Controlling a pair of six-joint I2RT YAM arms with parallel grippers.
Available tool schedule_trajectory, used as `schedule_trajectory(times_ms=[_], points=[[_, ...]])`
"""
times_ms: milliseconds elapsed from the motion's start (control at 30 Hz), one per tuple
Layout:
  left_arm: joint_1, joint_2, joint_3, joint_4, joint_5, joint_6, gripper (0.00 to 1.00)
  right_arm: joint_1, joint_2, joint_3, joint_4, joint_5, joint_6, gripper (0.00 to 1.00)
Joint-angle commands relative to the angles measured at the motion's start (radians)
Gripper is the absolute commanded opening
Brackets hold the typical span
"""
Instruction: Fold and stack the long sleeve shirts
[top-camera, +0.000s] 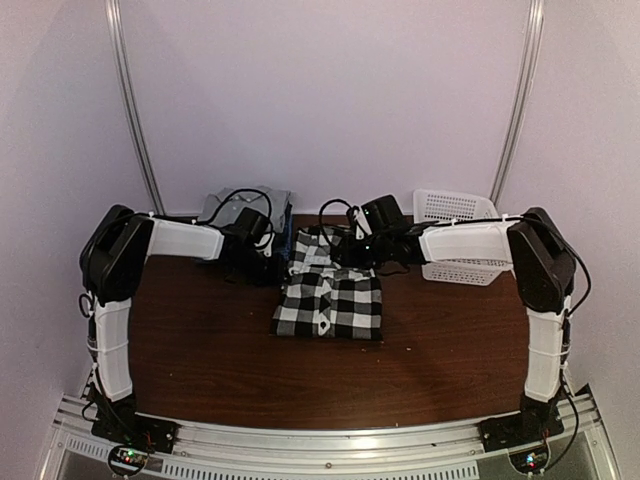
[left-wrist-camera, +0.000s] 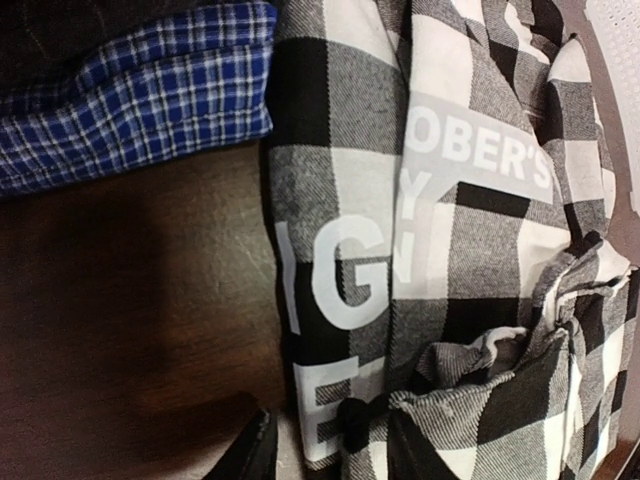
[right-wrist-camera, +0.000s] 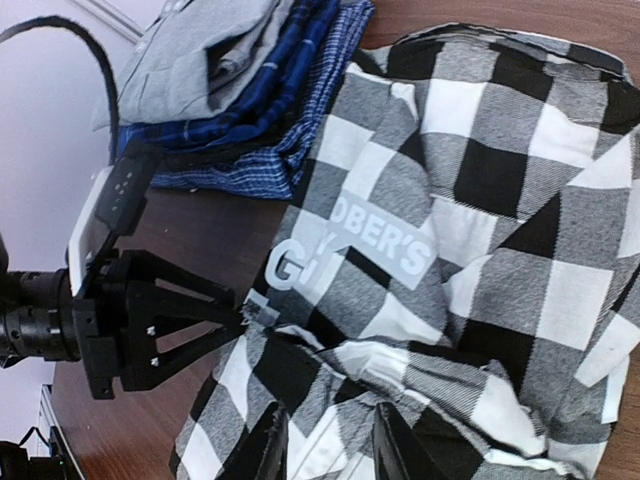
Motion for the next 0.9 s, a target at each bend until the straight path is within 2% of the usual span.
schedule_trajectory(times_ms=[0,200,300,500,600,867], points=[[0.012,-0.066,0.009,-0.016,-0.05,0.011,0.4,0.051,-0.019,-0.017,0.005,-0.042,-0.017,0.29],[0.021,-0.161,-0.088,-0.004,-0.037,-0.007,0.4,0.1,0.004,-0.1,0.083,-0.099,0.027,0.27],[0.02,-0.216,-0.185,0.031,0.016,-0.023,0.4,0.108,0.015,-0.177,0.169,-0.11,0.053,0.27],[0.005,-0.321,-0.39,0.137,0.138,-0.068,0.4,0.109,0.071,-0.207,0.199,-0.118,0.054,0.26],[-0.019,-0.352,-0.471,0.17,0.186,-0.086,0.4,0.112,0.051,-0.208,0.193,-0.108,0.048,0.26],[-0.044,-0.417,-0.59,0.228,0.192,-0.147,0.4,0.12,-0.11,-0.261,0.15,-0.05,0.03,0.31]])
